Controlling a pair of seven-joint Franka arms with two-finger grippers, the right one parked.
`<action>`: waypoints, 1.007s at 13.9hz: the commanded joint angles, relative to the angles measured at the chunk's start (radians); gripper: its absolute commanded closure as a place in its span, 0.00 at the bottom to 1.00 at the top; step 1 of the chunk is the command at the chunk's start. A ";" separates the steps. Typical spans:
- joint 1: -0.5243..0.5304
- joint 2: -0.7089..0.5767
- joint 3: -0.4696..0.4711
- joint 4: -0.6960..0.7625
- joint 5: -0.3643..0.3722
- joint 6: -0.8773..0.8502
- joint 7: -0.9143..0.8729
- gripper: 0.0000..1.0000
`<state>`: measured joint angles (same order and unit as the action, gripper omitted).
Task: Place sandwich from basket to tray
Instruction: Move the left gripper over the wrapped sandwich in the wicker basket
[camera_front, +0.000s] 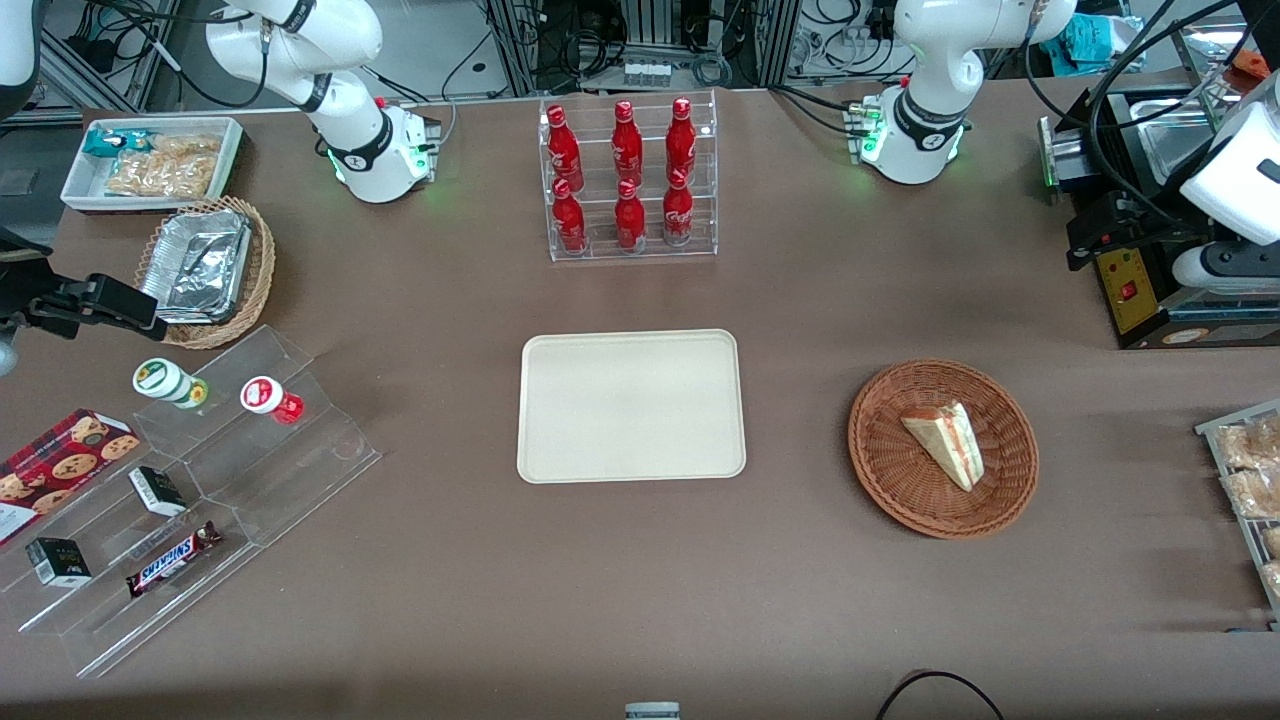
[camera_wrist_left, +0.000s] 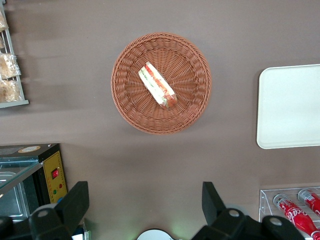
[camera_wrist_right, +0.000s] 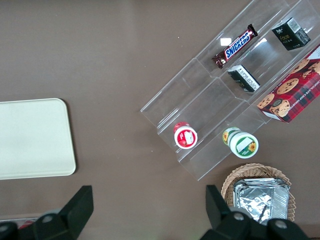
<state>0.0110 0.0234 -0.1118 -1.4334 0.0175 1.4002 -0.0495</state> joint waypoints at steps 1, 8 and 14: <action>0.011 0.004 -0.011 0.010 0.019 -0.007 0.008 0.00; 0.014 0.023 -0.011 -0.019 0.019 -0.006 -0.038 0.00; 0.011 0.137 -0.008 -0.179 0.025 0.126 -0.436 0.00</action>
<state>0.0158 0.1176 -0.1096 -1.5612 0.0250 1.4580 -0.3259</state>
